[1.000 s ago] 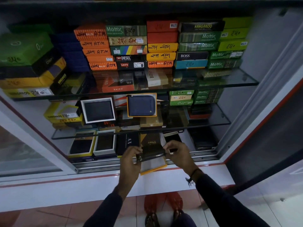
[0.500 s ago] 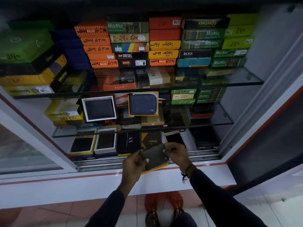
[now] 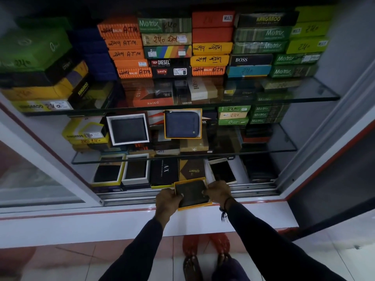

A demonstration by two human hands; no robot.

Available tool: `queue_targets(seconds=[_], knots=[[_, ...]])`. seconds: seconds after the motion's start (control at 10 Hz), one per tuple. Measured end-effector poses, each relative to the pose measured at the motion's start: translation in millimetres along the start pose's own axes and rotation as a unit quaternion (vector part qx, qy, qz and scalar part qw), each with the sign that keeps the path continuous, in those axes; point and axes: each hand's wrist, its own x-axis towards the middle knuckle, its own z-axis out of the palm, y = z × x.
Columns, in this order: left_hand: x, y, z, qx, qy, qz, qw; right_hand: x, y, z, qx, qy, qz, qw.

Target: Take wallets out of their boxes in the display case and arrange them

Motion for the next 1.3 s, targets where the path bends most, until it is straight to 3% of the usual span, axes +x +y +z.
queue_targets(seconds=[0.2, 0.4, 0.6, 0.7, 0.9, 1.1, 1.2, 1.3], knots=[[-23, 25, -1, -0.044, 0.047, 0.088, 0.994, -20, 9, -40, 0.097, 0.080, -0.065, 0.990], [-52, 87, -9, -0.107, 0.096, 0.265, 0.953, -63, -11, -118, 0.149, 0.154, -0.148, 0.966], [-30, 175, -19, -0.087, 0.148, 0.370, 0.913, -42, -53, -180, 0.205, 0.222, -0.202, 0.932], [2, 209, -15, -0.031, 0.169, 0.353, 0.920, -6, -73, -191, 0.219, 0.221, -0.178, 0.934], [42, 237, 4, 0.072, 0.127, 0.262, 0.954, 67, -78, -190, 0.174, 0.215, -0.129, 0.952], [49, 240, 14, 0.089, 0.111, 0.230, 0.963, 91, -71, -186, 0.174, 0.164, -0.133, 0.962], [44, 234, 13, 0.066, 0.105, 0.244, 0.962, 63, -76, -186, 0.174, 0.184, -0.131, 0.958], [32, 223, 12, 0.042, 0.131, 0.284, 0.949, 29, -74, -181, 0.099, 0.256, -0.197, 0.941]])
